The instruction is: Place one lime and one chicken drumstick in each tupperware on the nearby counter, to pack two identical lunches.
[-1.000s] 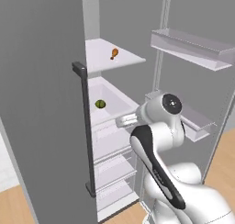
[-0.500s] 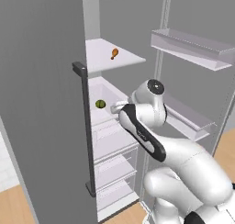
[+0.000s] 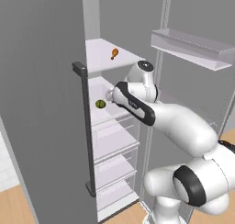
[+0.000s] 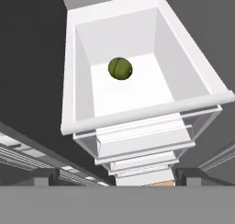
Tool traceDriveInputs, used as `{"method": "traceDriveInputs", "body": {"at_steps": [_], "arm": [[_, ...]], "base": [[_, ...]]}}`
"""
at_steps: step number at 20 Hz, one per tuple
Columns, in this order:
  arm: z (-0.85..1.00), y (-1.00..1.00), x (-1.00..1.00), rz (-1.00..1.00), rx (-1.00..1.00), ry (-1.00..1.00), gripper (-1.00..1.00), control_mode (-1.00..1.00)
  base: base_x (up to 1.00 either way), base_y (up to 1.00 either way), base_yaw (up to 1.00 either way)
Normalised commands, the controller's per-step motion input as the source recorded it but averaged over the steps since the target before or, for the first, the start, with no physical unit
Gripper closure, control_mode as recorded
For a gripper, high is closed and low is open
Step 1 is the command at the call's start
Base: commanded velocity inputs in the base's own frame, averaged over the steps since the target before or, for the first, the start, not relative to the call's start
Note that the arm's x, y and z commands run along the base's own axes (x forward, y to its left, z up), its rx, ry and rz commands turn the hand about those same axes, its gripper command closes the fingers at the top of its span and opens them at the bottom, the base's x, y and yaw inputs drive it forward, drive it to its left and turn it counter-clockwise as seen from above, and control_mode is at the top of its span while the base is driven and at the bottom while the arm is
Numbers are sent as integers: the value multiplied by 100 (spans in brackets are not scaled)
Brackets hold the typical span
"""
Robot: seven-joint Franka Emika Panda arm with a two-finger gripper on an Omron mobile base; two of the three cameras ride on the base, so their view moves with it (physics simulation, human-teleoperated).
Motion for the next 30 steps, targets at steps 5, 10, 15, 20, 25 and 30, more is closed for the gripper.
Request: {"method": "traceDriveInputs", "body": {"at_steps": [5,10,15,20,25,30], "arm": [[-30,4,40,0,0,2,-100,-100],[-34,0,45,0,0,1,-100,-100],[-11,27,50,4,-8,2,-100,-100],[-12,22,33,18,-14,0,-100,-100],[-12,0,13,6,-2,0,-100,-100],[-33,0,9,4,-4,0,-100,-100]], "base": [[0,0,0],[0,0,0],[0,0,0],[0,0,0],[0,0,0],[0,0,0]]}}
